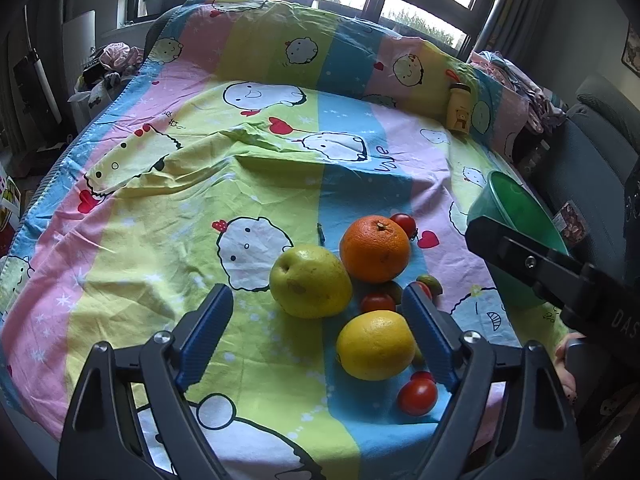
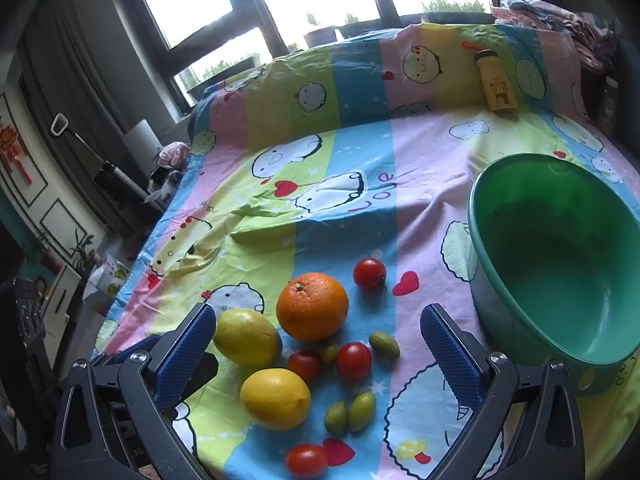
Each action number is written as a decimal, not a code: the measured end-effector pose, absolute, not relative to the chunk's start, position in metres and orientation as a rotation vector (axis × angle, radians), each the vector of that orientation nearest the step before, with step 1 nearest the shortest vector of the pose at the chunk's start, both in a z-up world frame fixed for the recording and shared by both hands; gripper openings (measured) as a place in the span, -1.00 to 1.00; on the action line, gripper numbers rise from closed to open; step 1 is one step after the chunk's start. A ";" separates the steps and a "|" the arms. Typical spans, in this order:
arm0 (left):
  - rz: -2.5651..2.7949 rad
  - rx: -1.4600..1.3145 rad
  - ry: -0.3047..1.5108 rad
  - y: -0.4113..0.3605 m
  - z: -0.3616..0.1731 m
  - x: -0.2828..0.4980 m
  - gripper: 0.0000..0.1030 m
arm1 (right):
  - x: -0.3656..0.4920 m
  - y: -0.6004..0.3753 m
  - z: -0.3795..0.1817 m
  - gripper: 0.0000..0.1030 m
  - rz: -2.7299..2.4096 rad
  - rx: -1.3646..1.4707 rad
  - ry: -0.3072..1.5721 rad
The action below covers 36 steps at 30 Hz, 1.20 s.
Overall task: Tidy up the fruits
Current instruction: 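Move both tools toward the fruit cluster, then lower the right gripper around the yellow lemon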
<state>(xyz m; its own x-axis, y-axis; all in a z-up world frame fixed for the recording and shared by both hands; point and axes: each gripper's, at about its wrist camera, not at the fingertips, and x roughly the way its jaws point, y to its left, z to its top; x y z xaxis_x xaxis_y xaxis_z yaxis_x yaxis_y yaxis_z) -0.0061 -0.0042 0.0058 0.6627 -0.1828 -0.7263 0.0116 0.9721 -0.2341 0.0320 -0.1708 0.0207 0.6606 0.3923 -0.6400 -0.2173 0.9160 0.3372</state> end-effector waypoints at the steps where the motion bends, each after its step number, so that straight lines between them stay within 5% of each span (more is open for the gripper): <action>1: -0.117 -0.221 0.839 -0.004 0.006 -0.006 0.67 | 0.032 -0.171 0.021 0.99 0.351 0.243 0.777; 20: -0.123 -0.214 0.854 -0.005 0.007 -0.009 0.55 | 0.030 -0.170 0.022 0.99 0.367 0.260 0.794; 36: -0.219 -0.262 0.905 -0.008 0.004 -0.007 0.31 | 0.032 -0.165 0.018 0.48 0.383 0.237 0.843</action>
